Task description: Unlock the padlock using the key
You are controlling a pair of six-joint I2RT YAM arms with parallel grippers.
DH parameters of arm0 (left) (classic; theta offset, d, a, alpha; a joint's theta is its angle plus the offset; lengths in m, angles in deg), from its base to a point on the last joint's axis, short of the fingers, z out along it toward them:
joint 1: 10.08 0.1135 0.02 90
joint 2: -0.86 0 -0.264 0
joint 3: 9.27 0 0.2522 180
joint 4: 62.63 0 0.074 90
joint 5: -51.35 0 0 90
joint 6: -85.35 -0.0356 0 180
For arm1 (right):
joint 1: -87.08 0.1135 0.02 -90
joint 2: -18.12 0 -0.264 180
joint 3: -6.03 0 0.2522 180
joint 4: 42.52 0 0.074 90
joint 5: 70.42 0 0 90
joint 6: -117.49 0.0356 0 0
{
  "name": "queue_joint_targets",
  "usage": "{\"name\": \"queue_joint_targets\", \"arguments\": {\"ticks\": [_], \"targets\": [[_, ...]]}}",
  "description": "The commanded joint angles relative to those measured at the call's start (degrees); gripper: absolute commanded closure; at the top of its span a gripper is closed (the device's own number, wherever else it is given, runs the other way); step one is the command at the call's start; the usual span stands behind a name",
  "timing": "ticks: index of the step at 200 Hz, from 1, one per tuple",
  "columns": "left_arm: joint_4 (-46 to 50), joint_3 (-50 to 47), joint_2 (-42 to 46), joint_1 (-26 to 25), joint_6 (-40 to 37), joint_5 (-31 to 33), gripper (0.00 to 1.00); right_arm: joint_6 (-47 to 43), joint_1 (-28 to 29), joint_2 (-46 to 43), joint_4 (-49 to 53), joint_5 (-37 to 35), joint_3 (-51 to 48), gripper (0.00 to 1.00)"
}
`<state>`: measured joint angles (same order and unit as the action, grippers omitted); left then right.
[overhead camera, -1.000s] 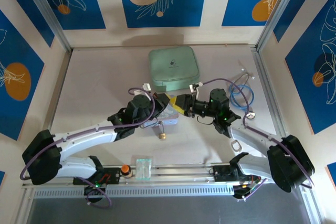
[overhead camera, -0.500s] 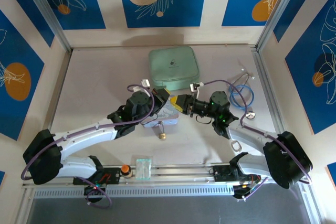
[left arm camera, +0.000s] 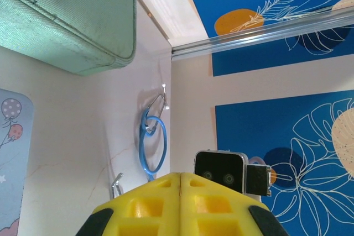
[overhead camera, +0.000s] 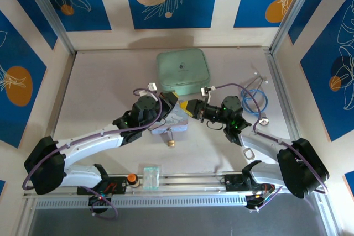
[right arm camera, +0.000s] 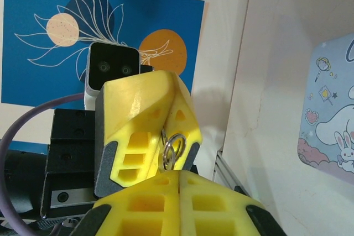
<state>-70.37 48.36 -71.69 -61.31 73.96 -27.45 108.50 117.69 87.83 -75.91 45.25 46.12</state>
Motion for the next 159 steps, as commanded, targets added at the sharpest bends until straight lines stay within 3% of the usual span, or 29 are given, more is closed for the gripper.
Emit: {"name": "queue_joint_targets", "arguments": {"ticks": [1,28,81,120,159], "targets": [[-1.8,0.7,0.0,0.2,0.3,-0.2,1.0,-1.4,-0.4,0.6,-0.4,0.2,0.0,0.93],[-2.0,0.9,-0.2,0.2,0.4,-0.4,1.0,-1.3,-0.4,0.8,-0.7,0.1,0.2,0.75],[-2.3,1.2,-1.3,0.1,0.8,-0.8,1.0,-1.2,-0.7,0.1,-2.1,-1.0,0.4,0.7],[-2.4,1.0,-1.7,0.2,1.4,-0.7,1.0,-1.1,-1.1,-0.9,-4.0,-1.8,-1.0,0.58],[-2.8,1.8,-2.5,0.2,1.4,-1.3,1.0,-1.3,-1.1,0.1,-4.4,-0.7,0.4,0.57]]}}
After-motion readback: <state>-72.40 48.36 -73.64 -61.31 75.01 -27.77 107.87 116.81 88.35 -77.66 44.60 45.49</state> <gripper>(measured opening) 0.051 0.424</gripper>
